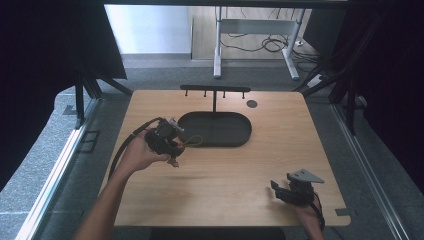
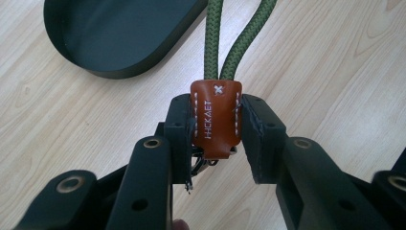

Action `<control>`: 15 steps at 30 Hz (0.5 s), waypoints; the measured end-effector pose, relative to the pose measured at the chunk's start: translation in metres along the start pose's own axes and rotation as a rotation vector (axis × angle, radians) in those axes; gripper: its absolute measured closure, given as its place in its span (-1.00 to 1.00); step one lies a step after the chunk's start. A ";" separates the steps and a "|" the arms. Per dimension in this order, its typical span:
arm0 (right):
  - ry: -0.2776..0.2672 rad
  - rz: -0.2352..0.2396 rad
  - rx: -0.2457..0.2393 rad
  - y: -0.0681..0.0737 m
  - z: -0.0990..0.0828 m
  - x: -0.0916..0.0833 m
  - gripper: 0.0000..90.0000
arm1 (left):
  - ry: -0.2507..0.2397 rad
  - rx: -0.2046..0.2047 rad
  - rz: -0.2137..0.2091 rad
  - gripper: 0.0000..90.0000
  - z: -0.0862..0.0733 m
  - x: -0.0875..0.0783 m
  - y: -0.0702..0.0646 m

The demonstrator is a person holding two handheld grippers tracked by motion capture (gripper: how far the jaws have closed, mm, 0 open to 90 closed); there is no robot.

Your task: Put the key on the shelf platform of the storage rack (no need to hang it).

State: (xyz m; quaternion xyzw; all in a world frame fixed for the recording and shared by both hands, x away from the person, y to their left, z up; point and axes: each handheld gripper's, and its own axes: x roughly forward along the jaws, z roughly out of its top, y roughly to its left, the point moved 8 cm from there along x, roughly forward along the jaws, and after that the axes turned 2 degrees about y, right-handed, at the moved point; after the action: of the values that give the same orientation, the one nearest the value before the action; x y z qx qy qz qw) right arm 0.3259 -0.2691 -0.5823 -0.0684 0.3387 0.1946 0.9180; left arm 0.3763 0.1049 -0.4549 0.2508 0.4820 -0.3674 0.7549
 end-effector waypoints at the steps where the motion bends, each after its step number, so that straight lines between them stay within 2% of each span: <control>1: -0.001 -0.001 0.002 0.000 0.000 0.000 -0.35 | -0.001 -0.008 -0.003 0.48 0.000 0.001 0.000; 9: 0.000 -0.003 0.001 0.000 0.000 0.000 -0.34 | -0.005 -0.017 -0.011 0.48 0.006 0.006 0.002; 15: -0.003 -0.002 -0.010 0.002 0.000 0.000 -0.33 | 0.009 -0.002 -0.023 0.48 0.012 0.012 0.001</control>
State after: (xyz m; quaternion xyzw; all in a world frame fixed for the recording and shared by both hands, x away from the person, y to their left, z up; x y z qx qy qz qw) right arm 0.3254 -0.2677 -0.5818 -0.0731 0.3362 0.1954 0.9184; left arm 0.3866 0.0932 -0.4611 0.2464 0.4886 -0.3745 0.7485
